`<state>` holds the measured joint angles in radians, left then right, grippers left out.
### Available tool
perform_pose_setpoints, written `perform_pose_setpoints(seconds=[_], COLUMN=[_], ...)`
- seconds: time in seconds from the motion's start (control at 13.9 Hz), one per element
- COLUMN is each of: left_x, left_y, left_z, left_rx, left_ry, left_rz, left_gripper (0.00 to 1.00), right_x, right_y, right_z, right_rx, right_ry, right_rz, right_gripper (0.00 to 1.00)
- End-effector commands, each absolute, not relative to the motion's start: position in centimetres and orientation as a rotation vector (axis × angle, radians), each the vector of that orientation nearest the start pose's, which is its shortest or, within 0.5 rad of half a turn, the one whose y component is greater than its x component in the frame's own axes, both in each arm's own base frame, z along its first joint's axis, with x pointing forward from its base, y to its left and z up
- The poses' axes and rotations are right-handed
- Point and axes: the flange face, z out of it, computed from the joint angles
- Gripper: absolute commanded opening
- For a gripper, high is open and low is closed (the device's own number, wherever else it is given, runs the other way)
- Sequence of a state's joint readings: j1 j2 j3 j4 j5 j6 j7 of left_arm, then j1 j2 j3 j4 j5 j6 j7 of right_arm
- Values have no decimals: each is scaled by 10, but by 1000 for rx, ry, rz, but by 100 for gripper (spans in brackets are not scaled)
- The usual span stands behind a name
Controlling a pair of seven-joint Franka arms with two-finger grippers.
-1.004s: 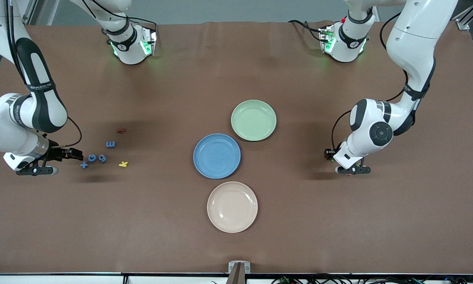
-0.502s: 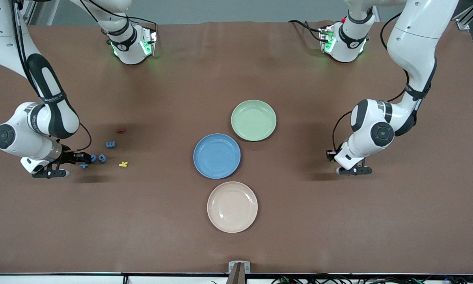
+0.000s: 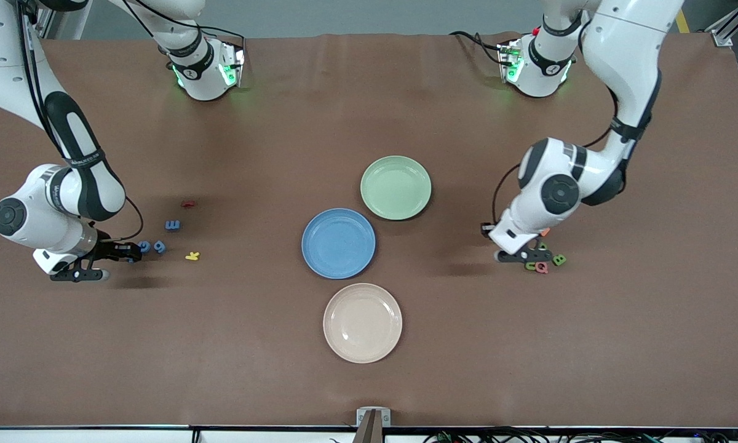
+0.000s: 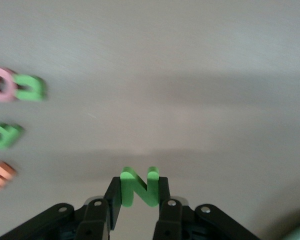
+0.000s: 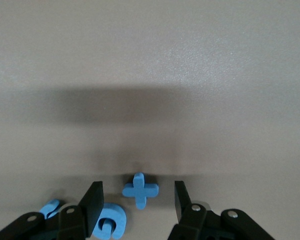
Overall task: Sort letters by color into matching plates
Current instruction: 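Carry green N to the green plate while the right gripper lifts plus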
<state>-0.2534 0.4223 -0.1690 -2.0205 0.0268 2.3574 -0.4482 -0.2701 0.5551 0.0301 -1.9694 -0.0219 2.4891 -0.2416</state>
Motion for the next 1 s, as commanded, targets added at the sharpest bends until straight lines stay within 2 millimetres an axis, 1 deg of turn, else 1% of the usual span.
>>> perform_pose_setpoints(seconds=[0.0, 0.14, 0.22, 0.36, 0.43, 0.5, 0.57, 0.65, 0.72, 0.79, 0.86, 0.93], left_x=[519, 497, 489, 474, 468, 459, 447, 441, 434, 425, 417, 413], left_y=[-286, -324, -340, -365, -376, -386, -403, -410, -417, -428, -435, -439], left_z=[240, 238, 237, 236, 236, 227, 224, 219, 211, 204, 196, 192], left_rx=[-3121, -3112, -3109, -3111, -3109, -3103, -3115, -3110, -3104, -3114, -3113, -3109], left_ry=[-110, -164, -203, -254, -280, -305, -334, -393, -409, -410, -431, -466], left_rz=[145, 144, 140, 144, 141, 148, 132, 129, 138, 135, 137, 139], left_gripper=[0, 0, 0, 0, 0, 0, 0, 0, 1, 1, 7, 20], right_x=[597, 597, 597, 597, 596, 596, 596, 596, 596, 596, 596, 596], right_y=[-148, -148, -148, -148, -148, -148, -149, -149, -149, -149, -149, -149], right_z=[176, 176, 175, 174, 172, 172, 172, 172, 172, 172, 172, 172], right_rx=[-3131, -3132, -3132, -3131, -3130, -3131, -3131, -3131, -3131, -3131, -3131, -3130], right_ry=[-10, -12, -14, -12, -12, -14, -11, -11, -14, -14, -16, -21], right_rz=[45, 42, 45, 47, 51, 52, 52, 52, 52, 52, 52, 54], right_gripper=[64, 61, 60, 57, 54, 50, 46, 42, 37, 33, 29, 25])
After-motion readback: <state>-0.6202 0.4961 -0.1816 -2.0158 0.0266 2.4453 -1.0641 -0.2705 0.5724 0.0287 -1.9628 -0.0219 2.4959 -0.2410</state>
